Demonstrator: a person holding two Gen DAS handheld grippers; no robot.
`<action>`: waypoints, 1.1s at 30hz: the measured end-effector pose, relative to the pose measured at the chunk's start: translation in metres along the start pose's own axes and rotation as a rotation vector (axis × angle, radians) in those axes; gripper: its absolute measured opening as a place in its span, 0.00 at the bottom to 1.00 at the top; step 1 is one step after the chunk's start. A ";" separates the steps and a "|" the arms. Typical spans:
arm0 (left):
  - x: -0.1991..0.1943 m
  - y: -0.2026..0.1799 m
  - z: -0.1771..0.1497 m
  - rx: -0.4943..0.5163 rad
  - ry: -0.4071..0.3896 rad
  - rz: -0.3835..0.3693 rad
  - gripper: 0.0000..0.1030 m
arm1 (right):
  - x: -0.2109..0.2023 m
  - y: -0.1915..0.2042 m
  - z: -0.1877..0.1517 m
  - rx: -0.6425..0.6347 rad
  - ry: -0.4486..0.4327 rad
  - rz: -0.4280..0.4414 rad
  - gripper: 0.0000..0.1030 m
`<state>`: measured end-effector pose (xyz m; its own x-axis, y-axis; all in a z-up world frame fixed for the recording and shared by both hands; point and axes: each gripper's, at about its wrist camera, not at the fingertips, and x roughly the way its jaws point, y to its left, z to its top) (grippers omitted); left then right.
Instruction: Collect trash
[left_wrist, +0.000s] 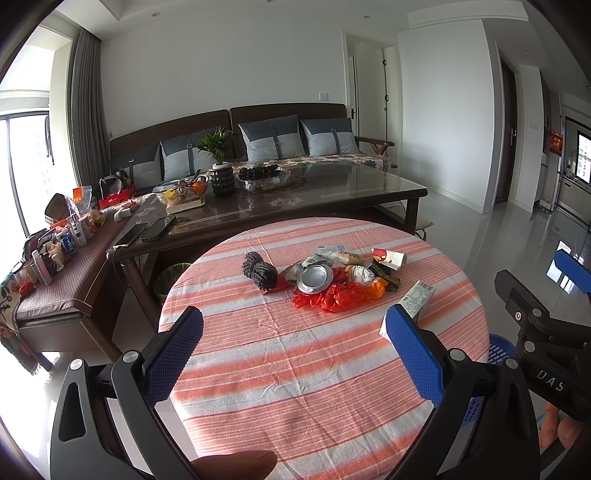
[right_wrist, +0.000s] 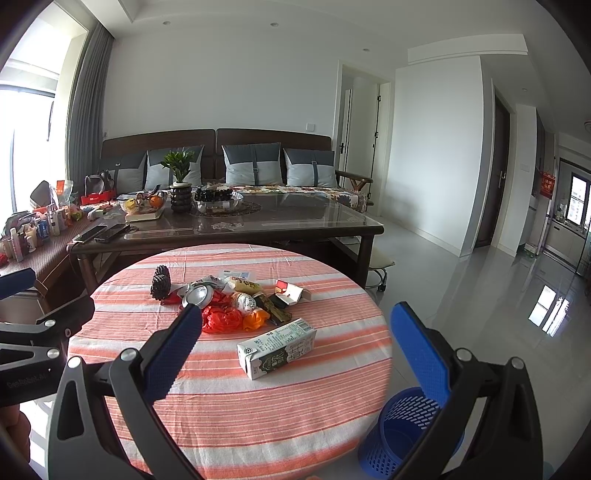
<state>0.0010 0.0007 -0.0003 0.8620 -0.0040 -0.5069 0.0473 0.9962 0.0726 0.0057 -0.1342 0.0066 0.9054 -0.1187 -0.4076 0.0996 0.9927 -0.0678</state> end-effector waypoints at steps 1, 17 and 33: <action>0.000 0.000 0.000 0.000 0.000 0.000 0.95 | 0.000 0.000 0.000 0.000 0.001 0.000 0.96; 0.000 0.000 0.000 0.000 0.001 0.001 0.95 | 0.002 -0.001 -0.001 -0.001 0.002 -0.001 0.96; 0.000 0.000 0.000 0.000 0.003 0.001 0.95 | 0.002 -0.001 -0.001 -0.003 0.004 -0.002 0.96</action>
<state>0.0013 0.0009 -0.0004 0.8604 -0.0032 -0.5097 0.0468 0.9962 0.0729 0.0069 -0.1359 0.0046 0.9035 -0.1212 -0.4112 0.1007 0.9924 -0.0712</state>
